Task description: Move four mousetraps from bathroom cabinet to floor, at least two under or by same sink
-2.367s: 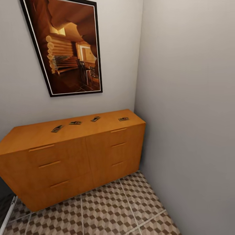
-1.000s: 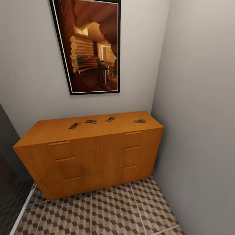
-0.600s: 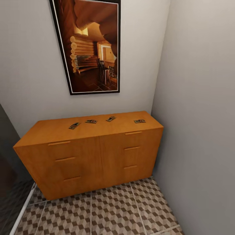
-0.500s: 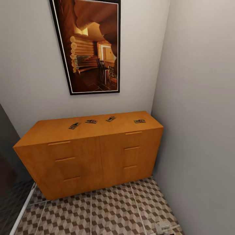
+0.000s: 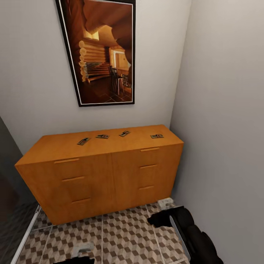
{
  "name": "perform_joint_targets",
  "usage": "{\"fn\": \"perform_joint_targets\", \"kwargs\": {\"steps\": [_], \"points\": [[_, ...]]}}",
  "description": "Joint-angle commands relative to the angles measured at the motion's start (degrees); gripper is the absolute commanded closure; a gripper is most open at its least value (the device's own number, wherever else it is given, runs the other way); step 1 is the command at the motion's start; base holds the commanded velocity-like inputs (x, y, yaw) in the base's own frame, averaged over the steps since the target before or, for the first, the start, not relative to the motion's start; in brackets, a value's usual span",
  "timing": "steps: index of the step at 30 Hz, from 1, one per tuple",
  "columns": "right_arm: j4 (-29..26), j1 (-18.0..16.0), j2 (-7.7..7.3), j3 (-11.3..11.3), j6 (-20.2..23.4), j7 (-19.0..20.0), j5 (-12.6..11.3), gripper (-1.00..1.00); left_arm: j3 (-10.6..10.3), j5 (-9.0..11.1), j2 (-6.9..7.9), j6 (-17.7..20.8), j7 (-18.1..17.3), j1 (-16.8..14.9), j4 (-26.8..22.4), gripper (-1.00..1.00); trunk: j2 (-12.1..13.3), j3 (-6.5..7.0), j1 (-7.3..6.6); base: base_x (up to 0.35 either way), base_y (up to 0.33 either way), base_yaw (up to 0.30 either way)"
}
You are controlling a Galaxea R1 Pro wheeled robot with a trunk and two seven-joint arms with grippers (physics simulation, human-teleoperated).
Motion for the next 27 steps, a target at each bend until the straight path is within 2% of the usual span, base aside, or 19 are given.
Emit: {"fn": "perform_joint_targets", "kwargs": {"steps": [1,2,5,9,12,15,19,24,27], "points": [[-1.8,0.0,0.02,0.1,0.4,0.5,0.1,-1.00,0.0,0.0,-0.04,3.6,0.0,0.0,-4.2,-1.00,0.0,-0.02,0.00,0.000,0.000,0.000],[-4.2,0.0,0.00,0.1,0.9,1.2,0.2,-1.00,-0.1,0.0,-0.12,9.7,-0.1,0.0,-10.4,-1.00,0.0,-0.02,0.00,0.000,0.000,0.000],[-6.9,-0.2,-0.04,0.0,1.5,1.9,0.2,-1.00,-0.3,0.1,-0.33,16.5,-0.3,-0.1,-17.1,-1.00,0.0,-0.02,0.00,0.000,0.000,0.000],[-8.6,-1.9,-0.06,-0.3,1.7,2.3,0.1,-1.00,-0.6,0.2,-1.36,19.6,-0.4,-1.5,-20.2,-1.00,0.0,-0.02,0.00,0.000,0.000,0.000],[-9.2,-4.2,-0.02,-0.4,1.9,2.4,0.1,-1.00,-0.9,0.3,-1.98,20.6,-0.5,-3.8,-21.1,-1.00,0.0,-0.02,0.00,0.000,0.000,0.000],[-9.3,-5.1,0.02,-0.5,1.9,2.4,0.1,-1.00,-1.0,0.5,-2.17,20.8,-0.5,-5.0,-21.4,-1.00,0.0,-0.02,0.00,0.000,0.000,0.000],[-9.6,-7.6,0.12,-0.5,2.0,2.5,0.0,-1.00,-1.1,1.5,-2.39,21.2,-0.5,-7.6,-21.7,-1.00,0.0,-0.02,0.00,0.000,0.000,0.000],[-9.7,-12.3,-0.36,-0.9,2.0,2.7,-0.1,-1.00,-1.1,4.2,-2.25,21.4,-0.5,-10.2,-21.8,-1.00,0.0,-0.02,0.00,0.000,0.000,0.000],[-9.7,-14.6,-0.63,-2.2,2.0,3.2,-0.2,-1.00,-1.2,6.4,-1.95,21.5,-0.7,-11.3,-21.9,-1.00,0.0,-0.02,0.00,0.000,0.000,0.000]]}}
